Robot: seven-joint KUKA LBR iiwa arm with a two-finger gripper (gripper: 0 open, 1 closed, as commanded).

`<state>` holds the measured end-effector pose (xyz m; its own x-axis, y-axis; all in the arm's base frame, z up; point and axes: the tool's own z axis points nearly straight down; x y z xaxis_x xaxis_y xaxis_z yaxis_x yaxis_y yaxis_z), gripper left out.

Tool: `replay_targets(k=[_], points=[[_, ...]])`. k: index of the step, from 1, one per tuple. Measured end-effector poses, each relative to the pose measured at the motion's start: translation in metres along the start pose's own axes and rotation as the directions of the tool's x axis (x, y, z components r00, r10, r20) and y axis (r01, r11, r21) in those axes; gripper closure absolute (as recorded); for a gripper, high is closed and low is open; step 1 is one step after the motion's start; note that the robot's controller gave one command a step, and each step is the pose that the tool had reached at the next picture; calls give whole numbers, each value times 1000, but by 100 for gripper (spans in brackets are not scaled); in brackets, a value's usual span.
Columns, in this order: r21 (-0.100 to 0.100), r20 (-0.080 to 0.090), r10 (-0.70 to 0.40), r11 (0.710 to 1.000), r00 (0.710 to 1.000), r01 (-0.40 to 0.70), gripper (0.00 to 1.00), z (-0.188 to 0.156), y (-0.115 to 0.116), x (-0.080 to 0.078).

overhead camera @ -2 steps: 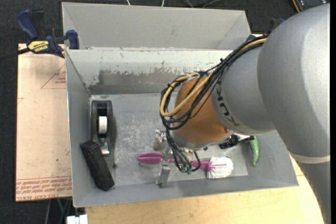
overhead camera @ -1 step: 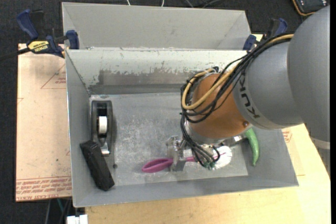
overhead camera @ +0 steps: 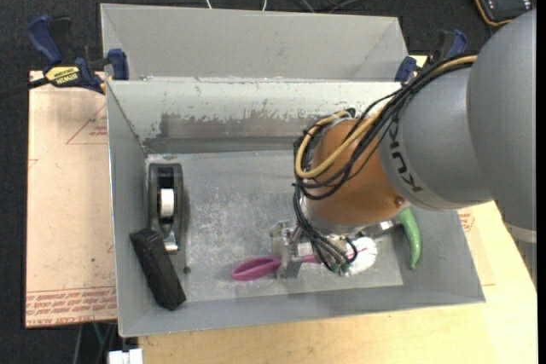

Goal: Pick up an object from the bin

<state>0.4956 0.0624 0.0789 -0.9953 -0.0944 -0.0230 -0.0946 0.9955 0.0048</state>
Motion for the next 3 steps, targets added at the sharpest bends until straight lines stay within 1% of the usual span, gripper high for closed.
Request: replay_targets(k=[1,2,3], points=[[-1,1,-414,910,910,414,100,-28,-46,-15],[-1,1,-414,910,910,414,100,-28,-46,-15],[-8,-9,-404,915,915,404,100,-50,-45,-10]])
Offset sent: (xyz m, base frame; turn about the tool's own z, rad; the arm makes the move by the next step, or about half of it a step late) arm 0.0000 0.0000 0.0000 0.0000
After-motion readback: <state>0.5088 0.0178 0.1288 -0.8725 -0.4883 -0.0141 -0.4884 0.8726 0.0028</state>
